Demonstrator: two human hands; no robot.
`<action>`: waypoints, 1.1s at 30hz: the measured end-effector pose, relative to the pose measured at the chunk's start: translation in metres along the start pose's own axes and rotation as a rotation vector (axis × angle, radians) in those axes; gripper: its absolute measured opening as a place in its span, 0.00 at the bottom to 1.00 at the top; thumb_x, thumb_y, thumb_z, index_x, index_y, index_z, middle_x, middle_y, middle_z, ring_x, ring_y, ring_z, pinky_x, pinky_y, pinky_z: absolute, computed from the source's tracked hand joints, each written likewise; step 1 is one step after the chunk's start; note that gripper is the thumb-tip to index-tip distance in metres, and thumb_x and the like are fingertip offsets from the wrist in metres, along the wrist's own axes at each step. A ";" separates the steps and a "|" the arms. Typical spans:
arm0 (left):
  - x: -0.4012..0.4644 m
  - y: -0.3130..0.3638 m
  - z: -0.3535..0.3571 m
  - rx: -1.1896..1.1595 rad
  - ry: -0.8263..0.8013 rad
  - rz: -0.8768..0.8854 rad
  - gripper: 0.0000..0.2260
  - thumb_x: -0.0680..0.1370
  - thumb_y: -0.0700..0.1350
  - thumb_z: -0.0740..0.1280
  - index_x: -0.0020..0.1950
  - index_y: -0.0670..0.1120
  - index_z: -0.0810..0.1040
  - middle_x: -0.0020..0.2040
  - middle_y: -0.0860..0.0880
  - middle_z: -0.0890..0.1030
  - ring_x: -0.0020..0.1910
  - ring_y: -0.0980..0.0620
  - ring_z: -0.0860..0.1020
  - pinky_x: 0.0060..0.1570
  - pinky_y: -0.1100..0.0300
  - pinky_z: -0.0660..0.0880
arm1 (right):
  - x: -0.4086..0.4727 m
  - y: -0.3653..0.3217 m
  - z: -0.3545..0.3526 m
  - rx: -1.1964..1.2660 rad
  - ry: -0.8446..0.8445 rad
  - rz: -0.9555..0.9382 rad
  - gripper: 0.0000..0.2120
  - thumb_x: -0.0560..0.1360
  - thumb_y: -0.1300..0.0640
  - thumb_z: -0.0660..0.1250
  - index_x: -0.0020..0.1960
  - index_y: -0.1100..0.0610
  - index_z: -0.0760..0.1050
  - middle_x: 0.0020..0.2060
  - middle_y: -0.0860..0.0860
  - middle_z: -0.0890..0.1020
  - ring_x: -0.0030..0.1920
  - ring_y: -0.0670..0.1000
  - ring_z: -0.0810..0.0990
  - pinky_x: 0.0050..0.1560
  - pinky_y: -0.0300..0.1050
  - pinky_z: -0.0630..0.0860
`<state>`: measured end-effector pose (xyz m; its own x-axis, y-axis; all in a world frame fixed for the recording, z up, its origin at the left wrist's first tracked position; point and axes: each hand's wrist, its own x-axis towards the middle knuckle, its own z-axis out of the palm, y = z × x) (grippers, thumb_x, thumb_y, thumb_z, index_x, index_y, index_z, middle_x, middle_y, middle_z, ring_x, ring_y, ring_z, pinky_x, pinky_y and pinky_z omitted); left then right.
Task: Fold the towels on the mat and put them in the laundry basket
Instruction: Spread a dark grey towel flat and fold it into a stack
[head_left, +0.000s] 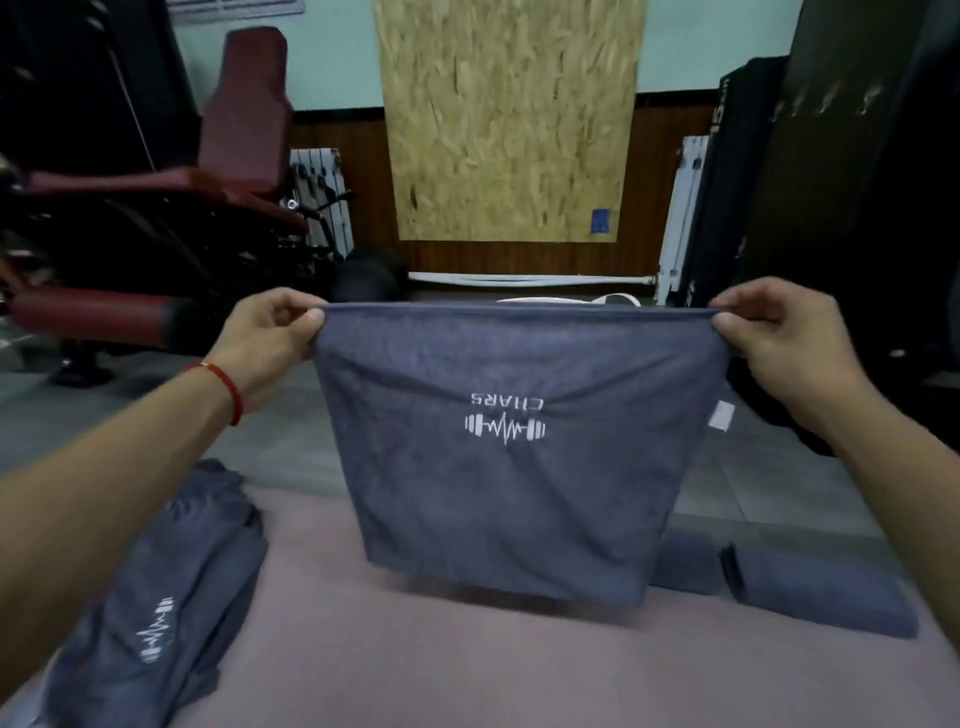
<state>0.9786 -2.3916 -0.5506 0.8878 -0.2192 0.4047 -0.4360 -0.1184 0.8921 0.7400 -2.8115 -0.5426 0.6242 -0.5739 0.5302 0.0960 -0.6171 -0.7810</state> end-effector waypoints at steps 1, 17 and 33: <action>0.002 0.002 -0.010 0.025 0.024 0.008 0.09 0.81 0.36 0.65 0.46 0.48 0.80 0.42 0.45 0.81 0.43 0.45 0.78 0.47 0.50 0.76 | 0.006 -0.005 0.010 -0.012 -0.033 0.010 0.09 0.78 0.61 0.71 0.56 0.51 0.81 0.46 0.49 0.84 0.49 0.47 0.83 0.53 0.47 0.81; -0.012 -0.004 -0.134 0.179 0.007 -0.195 0.07 0.76 0.33 0.72 0.46 0.45 0.82 0.36 0.49 0.81 0.30 0.59 0.80 0.33 0.65 0.79 | -0.018 -0.057 0.097 0.094 -0.292 0.112 0.12 0.77 0.69 0.70 0.50 0.54 0.83 0.50 0.56 0.85 0.53 0.53 0.83 0.47 0.40 0.84; -0.070 -0.036 -0.124 0.102 -0.088 -0.148 0.06 0.79 0.35 0.68 0.48 0.44 0.82 0.37 0.48 0.83 0.37 0.53 0.82 0.40 0.61 0.83 | -0.076 -0.027 0.063 0.099 -0.321 0.133 0.10 0.78 0.63 0.70 0.55 0.51 0.84 0.48 0.52 0.84 0.45 0.50 0.81 0.39 0.44 0.77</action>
<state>0.9507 -2.2517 -0.5855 0.9291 -0.2750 0.2472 -0.3179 -0.2523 0.9139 0.7386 -2.7173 -0.5826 0.8464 -0.4379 0.3031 0.0623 -0.4838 -0.8729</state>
